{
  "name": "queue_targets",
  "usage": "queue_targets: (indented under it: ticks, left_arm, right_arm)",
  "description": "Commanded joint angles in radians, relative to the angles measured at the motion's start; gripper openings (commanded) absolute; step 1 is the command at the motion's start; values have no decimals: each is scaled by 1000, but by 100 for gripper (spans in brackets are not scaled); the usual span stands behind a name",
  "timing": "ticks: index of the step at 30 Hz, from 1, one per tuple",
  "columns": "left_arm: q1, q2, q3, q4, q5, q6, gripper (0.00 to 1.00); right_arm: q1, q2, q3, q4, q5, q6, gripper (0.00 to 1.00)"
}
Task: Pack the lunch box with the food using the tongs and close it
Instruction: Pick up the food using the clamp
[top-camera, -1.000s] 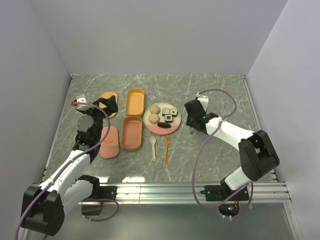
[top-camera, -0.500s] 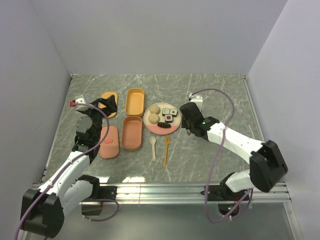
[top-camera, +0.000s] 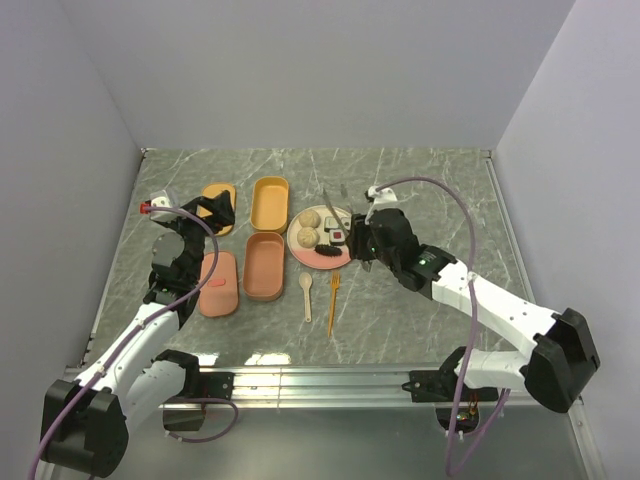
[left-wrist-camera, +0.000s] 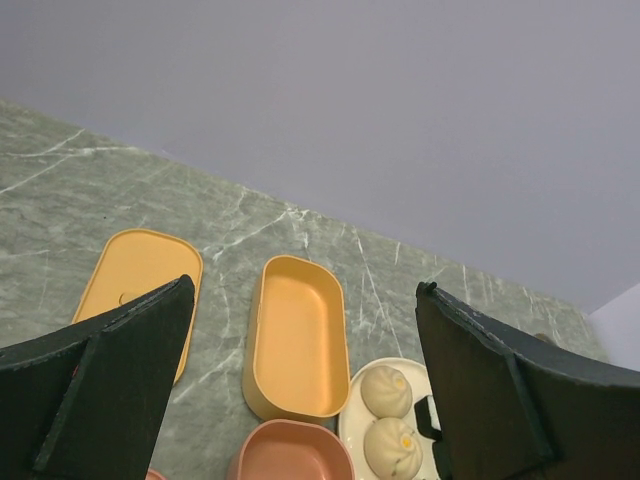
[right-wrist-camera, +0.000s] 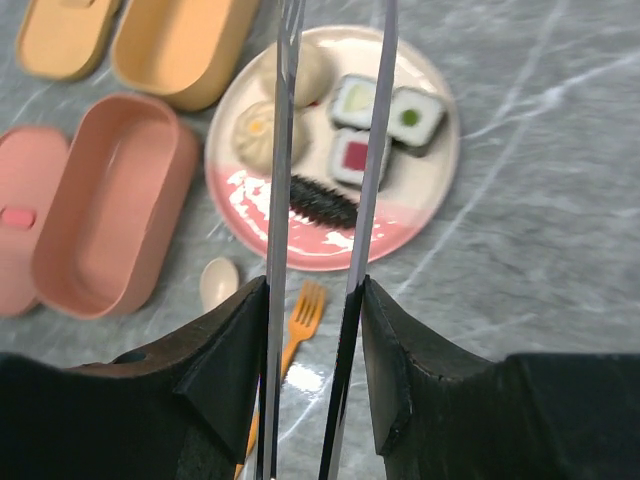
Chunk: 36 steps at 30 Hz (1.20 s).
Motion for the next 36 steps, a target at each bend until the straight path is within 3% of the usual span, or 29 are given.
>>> queue_targets:
  ticks: [1,9,36]
  left_arm:
    - [-1,-16,6,9,22,-1,99]
    - [-1,-7,12,6,22,0,99]
    - [-1,-17,9,6,27,-3,100]
  right_arm:
    - [9,32,4,96,-139,-37,48]
    - [26,95,4,125,-268,-47,51]
    - [48,236,35,10,-196,-14,54]
